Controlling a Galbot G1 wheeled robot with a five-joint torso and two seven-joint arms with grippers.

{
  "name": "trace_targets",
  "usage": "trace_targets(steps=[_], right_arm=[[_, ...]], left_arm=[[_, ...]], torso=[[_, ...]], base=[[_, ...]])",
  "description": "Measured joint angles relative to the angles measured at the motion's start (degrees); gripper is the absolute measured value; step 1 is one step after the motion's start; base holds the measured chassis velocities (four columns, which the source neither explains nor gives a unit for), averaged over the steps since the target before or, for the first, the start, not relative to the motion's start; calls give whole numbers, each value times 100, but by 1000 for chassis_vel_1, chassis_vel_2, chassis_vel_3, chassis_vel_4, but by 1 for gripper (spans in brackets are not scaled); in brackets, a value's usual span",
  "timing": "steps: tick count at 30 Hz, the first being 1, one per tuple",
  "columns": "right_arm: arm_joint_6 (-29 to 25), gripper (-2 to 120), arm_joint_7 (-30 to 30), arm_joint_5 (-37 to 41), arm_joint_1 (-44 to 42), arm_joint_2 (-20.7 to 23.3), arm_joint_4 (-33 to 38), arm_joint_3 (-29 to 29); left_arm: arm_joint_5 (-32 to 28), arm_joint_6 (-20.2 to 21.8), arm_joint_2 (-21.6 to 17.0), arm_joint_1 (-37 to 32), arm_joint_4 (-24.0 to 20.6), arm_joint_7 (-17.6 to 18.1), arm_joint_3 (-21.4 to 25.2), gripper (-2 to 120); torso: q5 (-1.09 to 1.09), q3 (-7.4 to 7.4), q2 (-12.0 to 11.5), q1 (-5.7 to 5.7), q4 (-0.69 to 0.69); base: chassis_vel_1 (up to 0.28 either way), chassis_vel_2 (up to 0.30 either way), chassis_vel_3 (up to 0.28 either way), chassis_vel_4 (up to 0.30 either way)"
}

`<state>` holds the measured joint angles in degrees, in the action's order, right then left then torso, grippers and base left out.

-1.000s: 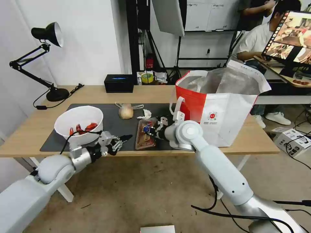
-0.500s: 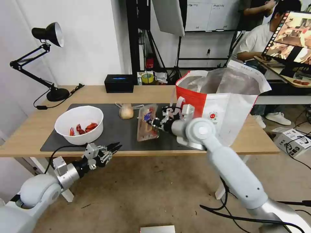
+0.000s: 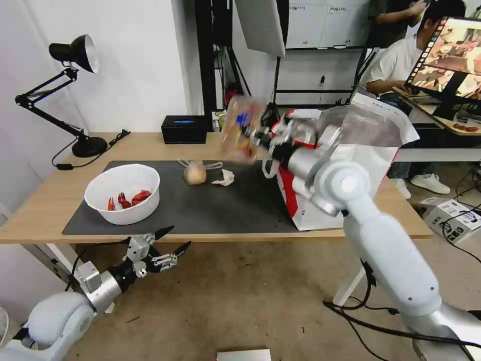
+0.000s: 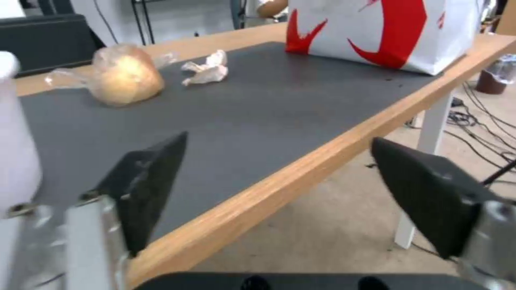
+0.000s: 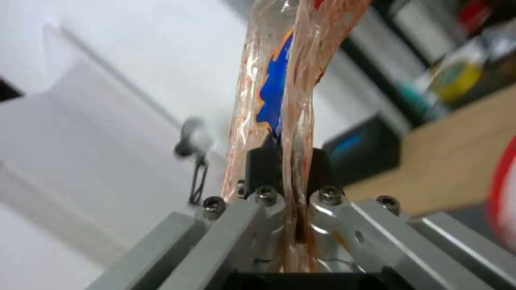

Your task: Pick up the trash from the table and place it into the takeout bag.

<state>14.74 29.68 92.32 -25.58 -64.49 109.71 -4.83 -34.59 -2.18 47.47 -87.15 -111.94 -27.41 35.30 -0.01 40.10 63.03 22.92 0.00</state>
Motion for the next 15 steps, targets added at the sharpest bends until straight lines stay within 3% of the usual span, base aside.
trace_targets(steps=[7, 15], right_arm=[[-372, 0, 266, -1004, 131, 227, -159, -68], [-333, 0, 391, -2124, 81, 630, -272, -107]], left_arm=[[-127, 0, 148, -53, -86, 58, 107, 111], [-131, 0, 266, -70, -129, 75, 116, 115]], torso=[[0, 0, 0, 0, 0], [0, 0, 0, 0, 1]], base=[[0, 0, 0, 0], [0, 0, 0, 0]])
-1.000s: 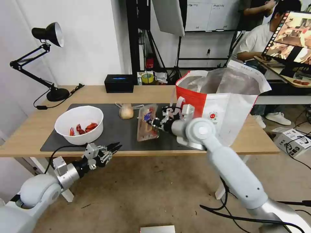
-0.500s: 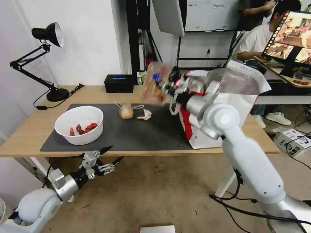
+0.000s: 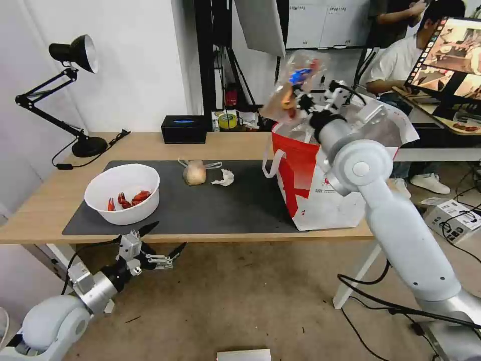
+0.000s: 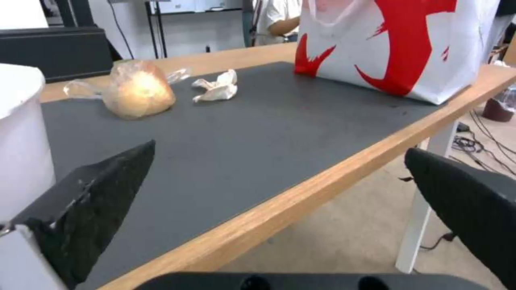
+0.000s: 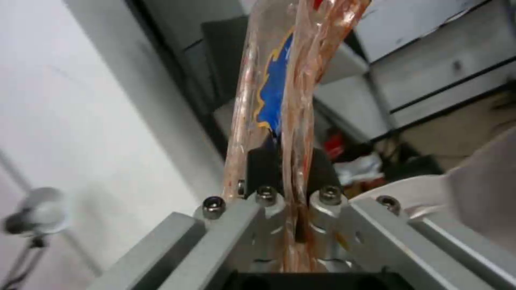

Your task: Pick up the trash from the table and place it into the takeout bag.

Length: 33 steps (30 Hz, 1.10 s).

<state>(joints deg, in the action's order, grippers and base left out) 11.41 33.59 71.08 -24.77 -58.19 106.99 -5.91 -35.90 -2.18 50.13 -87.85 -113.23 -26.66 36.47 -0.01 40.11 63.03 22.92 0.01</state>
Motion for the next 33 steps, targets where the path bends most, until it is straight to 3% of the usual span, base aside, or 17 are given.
trace_targets(steps=[12, 22, 33], right_arm=[[161, 0, 170, -55, -466, 309, 140, -220], [186, 0, 261, 390, -792, 428, 363, -408], [207, 39, 456, 860, -861, 487, 481, -529]], left_arm=[[3, 8, 49, 10, -64, 43, -69, 101], [38, 37, -105, 186, -74, 107, -275, 100], [49, 82, -174, 313, -61, 182, -396, 100]], torso=[[1, 0, 0, 0, 0], [1, 0, 0, 0, 0], [2, 0, 0, 0, -1]], base=[[0, 0, 0, 0], [0, 0, 0, 0], [0, 0, 0, 0]])
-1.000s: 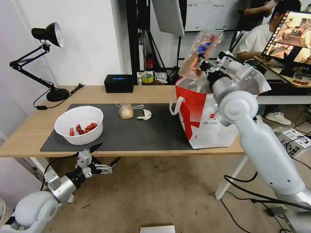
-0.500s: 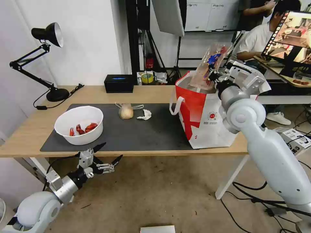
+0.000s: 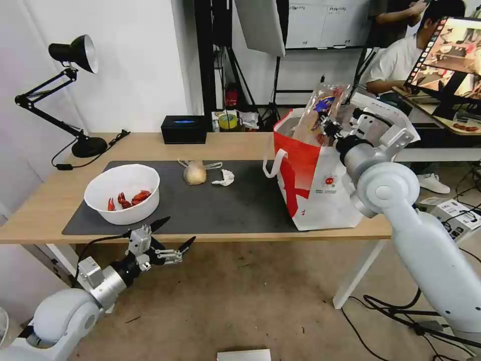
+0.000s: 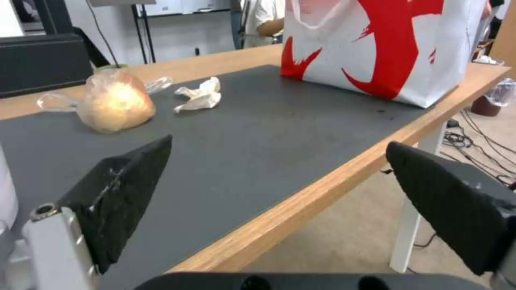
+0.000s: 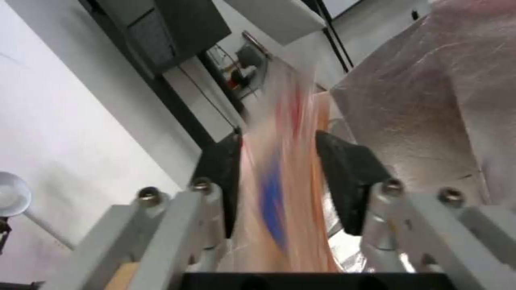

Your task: Pick up the trash from the table and place it into the takeout bag.

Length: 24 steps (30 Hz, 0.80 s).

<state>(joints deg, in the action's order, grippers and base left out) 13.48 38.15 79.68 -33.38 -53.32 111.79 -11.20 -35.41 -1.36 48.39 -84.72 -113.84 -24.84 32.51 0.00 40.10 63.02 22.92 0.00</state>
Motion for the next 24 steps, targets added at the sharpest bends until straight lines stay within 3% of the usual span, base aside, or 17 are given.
trace_targets(steps=[3, 7, 8, 14, 24], right_arm=[[2, 54, 32, 68, -15, 5, -14, -42], [5, 63, 32, 80, -33, 5, -15, -55], [10, 72, 29, 82, -39, 6, -14, -59], [60, 95, -54, -13, -64, 137, 16, -79], [131, 100, -868, -900, -40, 492, 259, 60]], left_arm=[[0, 0, -32, 10, 7, 15, -21, 100], [-6, 1, -63, 34, 10, 24, -33, 100], [-18, 7, -91, 53, 12, 29, -42, 100], [-87, 17, -156, 202, 54, 50, -135, 100], [-107, 19, -106, 257, 86, 90, -175, 100]], torso=[[0, 0, 0, 0, 0], [0, 0, 0, 0, 0], [0, 0, 0, 0, 0], [0, 0, 0, 0, 0], [1, 0, 0, 0, -1]], base=[[0, 0, 0, 0], [0, 0, 0, 0], [0, 0, 0, 0], [0, 0, 0, 0], [0, 0, 0, 0]])
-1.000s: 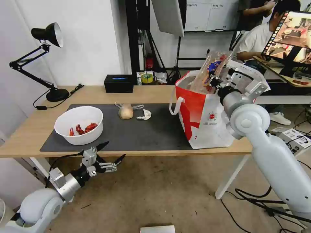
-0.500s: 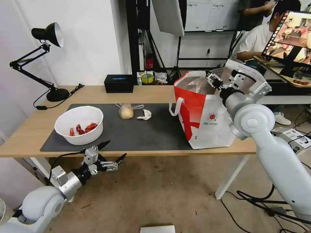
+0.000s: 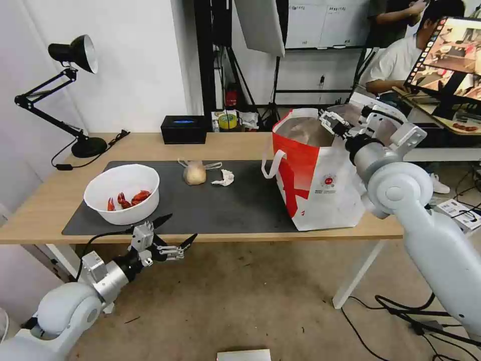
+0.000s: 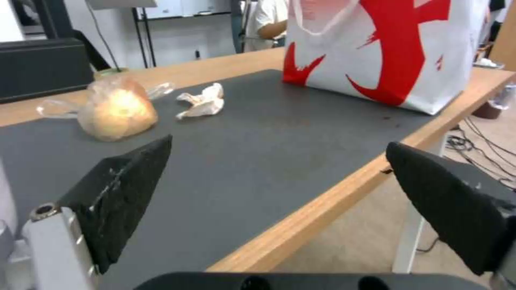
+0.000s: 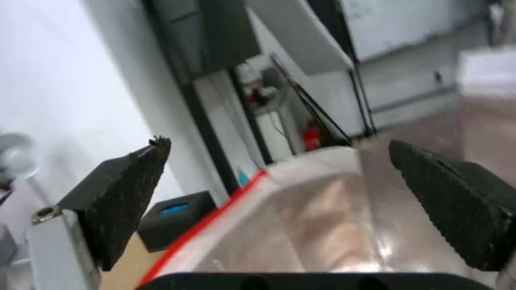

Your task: Pick up the trash from the table and place it into the takeout bag.

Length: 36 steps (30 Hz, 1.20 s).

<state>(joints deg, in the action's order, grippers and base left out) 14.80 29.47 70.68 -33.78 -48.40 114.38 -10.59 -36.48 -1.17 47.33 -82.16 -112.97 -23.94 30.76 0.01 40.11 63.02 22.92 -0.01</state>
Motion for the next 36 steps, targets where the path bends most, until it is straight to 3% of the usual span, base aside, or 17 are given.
trace_targets(steps=[7, 8, 14, 18, 21, 28, 36], right_arm=[[24, 100, -796, -575, -159, 328, 329, 51], [24, 100, -1162, -754, -376, 485, 538, 13], [-128, 100, -1848, -1309, -1129, 752, 990, -173], [-416, 100, -2116, -1779, -1714, 864, 1233, -364], [-1041, 100, -2357, -2548, -2564, 955, 1417, -558], [-1857, 100, -2436, -3539, -3950, 691, 1469, -841], [-2499, 100, -2218, -3996, -4830, 299, 1254, -936]], left_arm=[[0, -26, 1, -4, -7, 67, 56, 100], [0, -46, 0, 11, 8, 109, 62, 100], [23, -110, 63, -47, 18, 220, 158, 100], [81, -154, 144, -154, -4, 313, 282, 100], [242, -228, 283, -365, -44, 502, 500, 100], [520, -413, 606, -867, -11, 1188, 991, 100], [560, -547, 810, -1160, 61, 1435, 1240, 100]], torso=[[-1, 0, 0, 0, 0], [-1, 0, 0, 0, 0], [-1, 0, 0, -1, 1], [-2, 0, 0, 0, 1], [-2, -1, 0, -1, 1], [-1, 0, 1, -1, 0], [0, -1, 0, -1, 0]], base=[[0, 0, 0, 0], [0, 0, 0, 0], [0, 0, 0, 0], [0, 0, 0, 0], [0, 0, 0, 0], [0, 0, 0, 0], [0, 0, 0, 0]])
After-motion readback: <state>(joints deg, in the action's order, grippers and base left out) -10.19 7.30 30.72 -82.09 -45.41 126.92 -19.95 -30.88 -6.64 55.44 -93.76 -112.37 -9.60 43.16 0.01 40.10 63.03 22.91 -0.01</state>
